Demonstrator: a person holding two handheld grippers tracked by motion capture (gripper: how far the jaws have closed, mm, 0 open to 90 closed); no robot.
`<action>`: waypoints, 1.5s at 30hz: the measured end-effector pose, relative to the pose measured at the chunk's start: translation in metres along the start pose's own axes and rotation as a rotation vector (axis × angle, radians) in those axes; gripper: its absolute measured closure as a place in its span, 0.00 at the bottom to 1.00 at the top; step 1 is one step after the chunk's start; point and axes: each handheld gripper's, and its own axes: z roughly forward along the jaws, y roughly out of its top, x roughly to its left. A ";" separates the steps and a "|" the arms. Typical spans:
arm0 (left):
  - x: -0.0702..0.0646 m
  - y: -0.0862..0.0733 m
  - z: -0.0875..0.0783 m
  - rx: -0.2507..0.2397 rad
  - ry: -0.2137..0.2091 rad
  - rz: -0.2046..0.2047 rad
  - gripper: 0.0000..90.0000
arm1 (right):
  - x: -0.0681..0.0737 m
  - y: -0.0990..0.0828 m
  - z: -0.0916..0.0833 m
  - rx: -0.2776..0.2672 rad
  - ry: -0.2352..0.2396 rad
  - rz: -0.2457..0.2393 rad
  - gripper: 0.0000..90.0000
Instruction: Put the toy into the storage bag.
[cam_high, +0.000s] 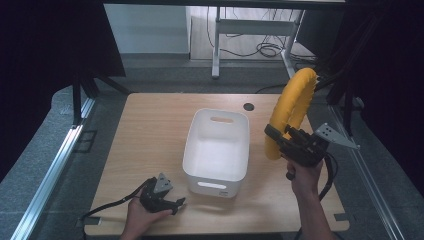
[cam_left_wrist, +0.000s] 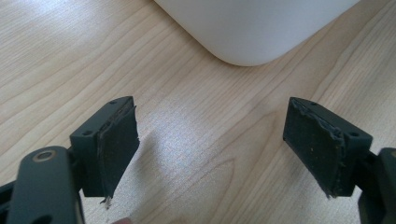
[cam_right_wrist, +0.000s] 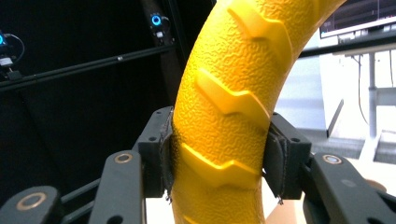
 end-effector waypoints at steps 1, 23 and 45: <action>0.000 0.000 0.000 0.000 0.000 0.000 0.20 | 0.000 0.000 0.000 0.000 0.000 0.000 0.56; 0.000 0.000 0.001 0.000 -0.006 -0.004 0.20 | 0.047 0.030 0.027 -0.108 0.035 -0.085 0.56; 0.000 0.000 0.000 0.000 -0.009 -0.004 0.20 | 0.088 0.014 0.083 -0.102 0.077 -0.083 0.55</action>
